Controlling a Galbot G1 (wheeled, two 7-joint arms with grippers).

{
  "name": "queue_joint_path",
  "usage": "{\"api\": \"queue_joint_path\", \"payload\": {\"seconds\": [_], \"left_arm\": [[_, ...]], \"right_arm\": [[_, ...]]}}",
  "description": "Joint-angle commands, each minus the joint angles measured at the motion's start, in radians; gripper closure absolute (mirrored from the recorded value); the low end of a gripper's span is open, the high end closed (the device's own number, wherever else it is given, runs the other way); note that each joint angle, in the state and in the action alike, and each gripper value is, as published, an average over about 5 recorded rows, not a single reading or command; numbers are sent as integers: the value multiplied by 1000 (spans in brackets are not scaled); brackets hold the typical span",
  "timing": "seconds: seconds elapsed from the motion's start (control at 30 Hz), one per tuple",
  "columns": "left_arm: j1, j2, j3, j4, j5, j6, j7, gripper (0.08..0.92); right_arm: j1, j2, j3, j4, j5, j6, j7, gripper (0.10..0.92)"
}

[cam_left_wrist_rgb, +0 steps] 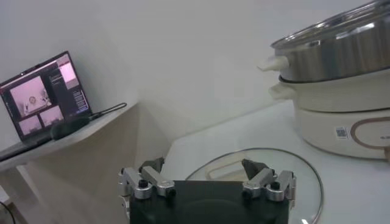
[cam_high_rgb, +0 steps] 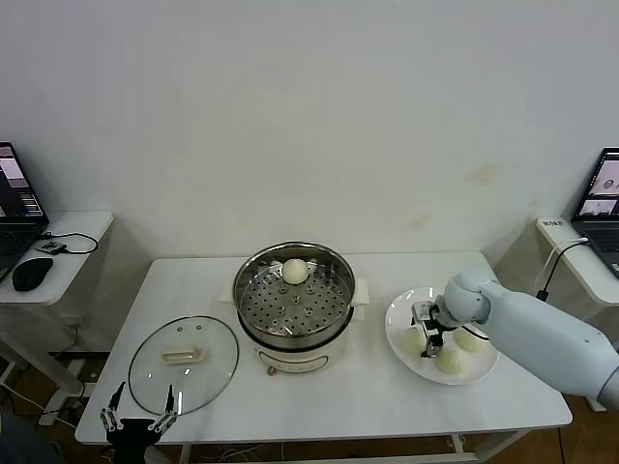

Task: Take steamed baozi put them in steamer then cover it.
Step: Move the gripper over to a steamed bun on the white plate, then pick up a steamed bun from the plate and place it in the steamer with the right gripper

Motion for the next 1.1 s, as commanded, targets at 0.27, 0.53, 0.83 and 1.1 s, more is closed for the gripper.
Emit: {"api": "queue_joint_path", "payload": {"seconds": [0.27,0.53,0.83,1.1], "left_arm": [[-1,-4,1,1,11,-6,-4,177],[1,-6,0,-1,14,-10,-8,177],[-7,-7,6,2,11,-17,-12,177],[-8,3,1,12,-1,-36,-21,177]], "right_arm": [[-4,18,14,-10,-1,1,3,382],[129,-39,-41,51,69,-10,-18,397],[555,-55,-259,118,293,-45,-48,397],[847,77,-415,150,501,-106,-33,397]]}}
